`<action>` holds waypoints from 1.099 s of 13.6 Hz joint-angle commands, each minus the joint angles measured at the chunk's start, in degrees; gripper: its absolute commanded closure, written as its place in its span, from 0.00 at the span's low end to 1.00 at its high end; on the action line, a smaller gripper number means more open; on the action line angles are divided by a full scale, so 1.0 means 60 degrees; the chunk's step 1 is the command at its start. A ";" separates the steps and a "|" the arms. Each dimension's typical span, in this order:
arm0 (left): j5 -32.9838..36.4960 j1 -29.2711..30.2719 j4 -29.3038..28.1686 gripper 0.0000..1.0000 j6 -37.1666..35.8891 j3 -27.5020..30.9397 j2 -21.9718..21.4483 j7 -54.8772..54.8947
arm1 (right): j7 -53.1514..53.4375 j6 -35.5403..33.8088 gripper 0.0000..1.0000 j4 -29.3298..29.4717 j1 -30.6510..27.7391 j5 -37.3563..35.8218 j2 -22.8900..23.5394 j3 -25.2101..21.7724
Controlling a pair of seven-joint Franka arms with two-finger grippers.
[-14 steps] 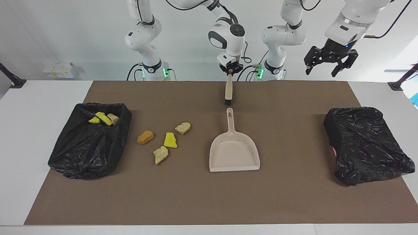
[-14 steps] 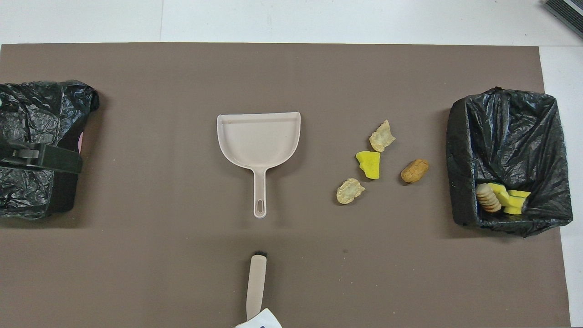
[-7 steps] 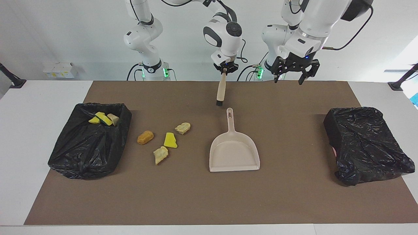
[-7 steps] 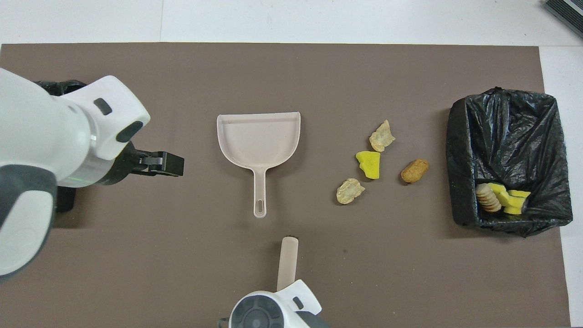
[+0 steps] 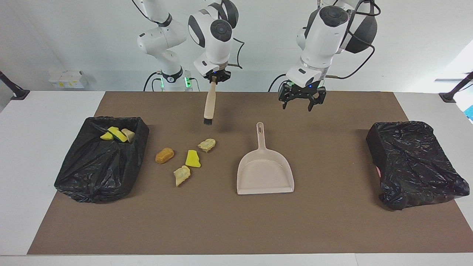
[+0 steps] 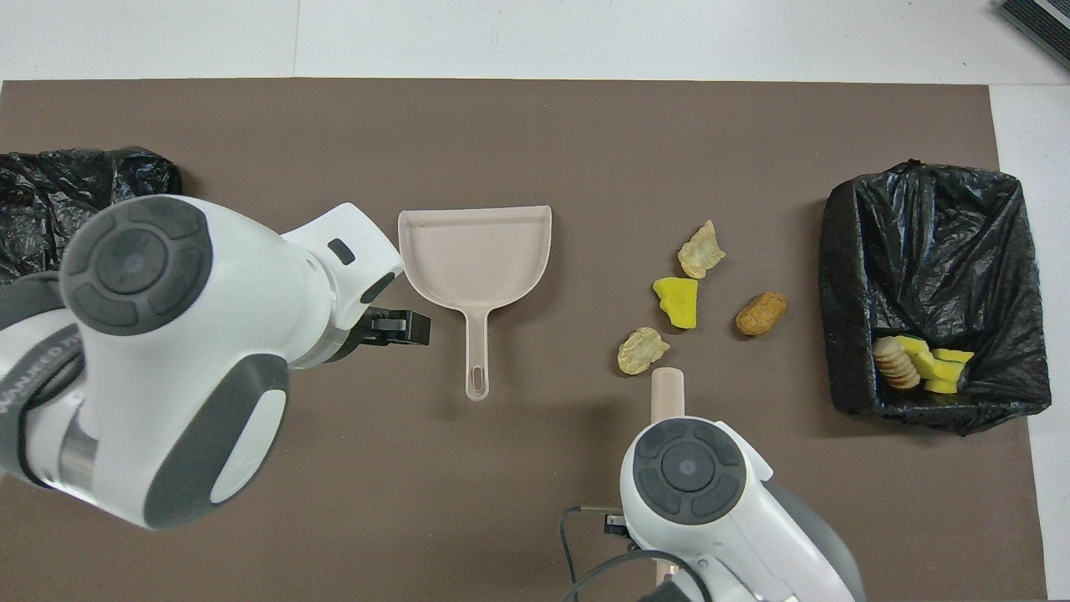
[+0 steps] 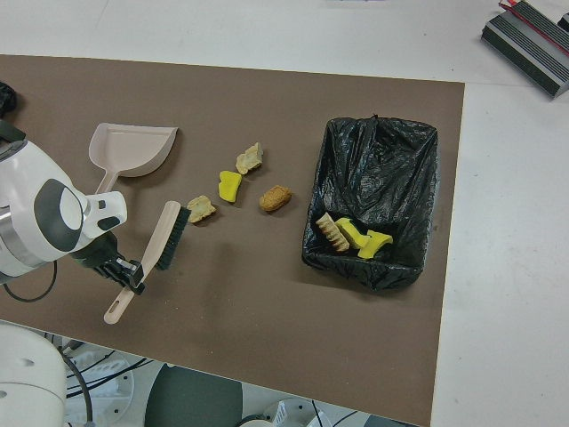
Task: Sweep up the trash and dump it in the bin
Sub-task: 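Reach the left gripper toward the dustpan while the right gripper reaches the brush, then lift the dustpan with the left gripper while the right gripper lifts the brush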
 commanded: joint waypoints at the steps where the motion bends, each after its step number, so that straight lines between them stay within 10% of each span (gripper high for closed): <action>1: -0.0066 -0.0619 -0.0667 0.00 0.1244 0.0158 0.0159 -0.0619 | -0.0788 0.0036 1.00 -0.0111 -0.0949 -0.0771 0.0170 0.0130; 9: -0.0051 -0.1558 -0.0813 0.00 0.3033 0.0158 0.1742 -0.1279 | -0.3336 0.1835 1.00 -0.0052 -0.3837 -0.3700 0.1019 0.0160; 15: -0.0051 -0.1427 -0.1297 0.00 0.3577 0.0172 0.1919 -0.0986 | -0.3662 0.3446 1.00 -0.0052 -0.4264 -0.4056 0.2220 0.0174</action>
